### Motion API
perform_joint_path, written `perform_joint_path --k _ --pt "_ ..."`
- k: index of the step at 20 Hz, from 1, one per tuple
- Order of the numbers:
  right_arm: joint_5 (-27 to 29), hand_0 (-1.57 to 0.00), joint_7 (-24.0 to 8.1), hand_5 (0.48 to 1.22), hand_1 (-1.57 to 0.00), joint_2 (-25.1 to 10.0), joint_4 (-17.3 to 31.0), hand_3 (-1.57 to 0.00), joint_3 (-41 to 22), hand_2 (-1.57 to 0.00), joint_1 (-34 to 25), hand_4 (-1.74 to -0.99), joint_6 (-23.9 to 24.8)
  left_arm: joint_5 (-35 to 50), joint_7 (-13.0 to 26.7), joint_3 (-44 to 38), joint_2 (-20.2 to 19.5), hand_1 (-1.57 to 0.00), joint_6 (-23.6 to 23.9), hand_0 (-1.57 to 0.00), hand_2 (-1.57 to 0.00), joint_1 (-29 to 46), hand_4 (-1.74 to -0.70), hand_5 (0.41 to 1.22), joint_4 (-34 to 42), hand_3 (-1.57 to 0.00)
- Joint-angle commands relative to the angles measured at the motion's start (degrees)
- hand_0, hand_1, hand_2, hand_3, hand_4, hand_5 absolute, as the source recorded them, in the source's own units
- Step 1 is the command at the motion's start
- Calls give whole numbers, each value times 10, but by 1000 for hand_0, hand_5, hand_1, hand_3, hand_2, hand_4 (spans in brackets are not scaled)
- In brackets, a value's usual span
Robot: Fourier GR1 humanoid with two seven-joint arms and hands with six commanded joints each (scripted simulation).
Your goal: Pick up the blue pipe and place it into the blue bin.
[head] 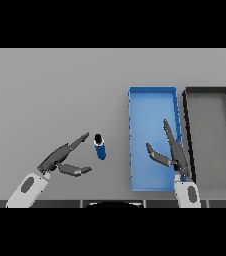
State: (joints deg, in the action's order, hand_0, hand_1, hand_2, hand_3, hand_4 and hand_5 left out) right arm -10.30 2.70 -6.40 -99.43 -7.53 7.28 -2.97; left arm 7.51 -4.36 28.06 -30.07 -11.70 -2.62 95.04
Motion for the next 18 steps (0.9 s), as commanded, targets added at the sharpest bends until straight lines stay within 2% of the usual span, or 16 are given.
perform_joint_path --k 1,2,6,9,12,16,18 --pt "-1 1 6 621 1 1 -4 1 -4 1 7 -1228 -2 -3 2 6 10 1 0 1 1 -3 -1189 463 -7 1" --pt "-4 1 -3 622 1 2 -1 1 -3 1 0 -1230 1 -3 1 7 17 1 2 1 1 -4 -1193 465 -10 1" --pt "-7 1 2 618 1 5 -11 1 -6 1 14 -1223 4 -10 20 23 72 1 -1 1 1 -37 -1191 467 -72 1" --pt "-4 1 -7 608 1 1 -4 1 1 1 9 -1208 4 -18 16 29 102 1 -3 1 1 -61 -1172 464 -109 1" --pt "-1 1 -2 605 1 -1 -2 1 6 1 5 -1201 5 -43 6 41 120 1 -3 1 1 -83 -1131 462 -142 1" --pt "10 1 -8 606 1 -1 -8 1 9 1 7 -1206 1 -23 -21 33 158 1 -7 1 -1 -102 -1215 533 -176 1" --pt "2 1 -8 603 1 -1 -4 1 7 1 6 -1196 5 -12 -29 27 170 -40 -5 1 -110 -104 -1267 585 -178 -43"
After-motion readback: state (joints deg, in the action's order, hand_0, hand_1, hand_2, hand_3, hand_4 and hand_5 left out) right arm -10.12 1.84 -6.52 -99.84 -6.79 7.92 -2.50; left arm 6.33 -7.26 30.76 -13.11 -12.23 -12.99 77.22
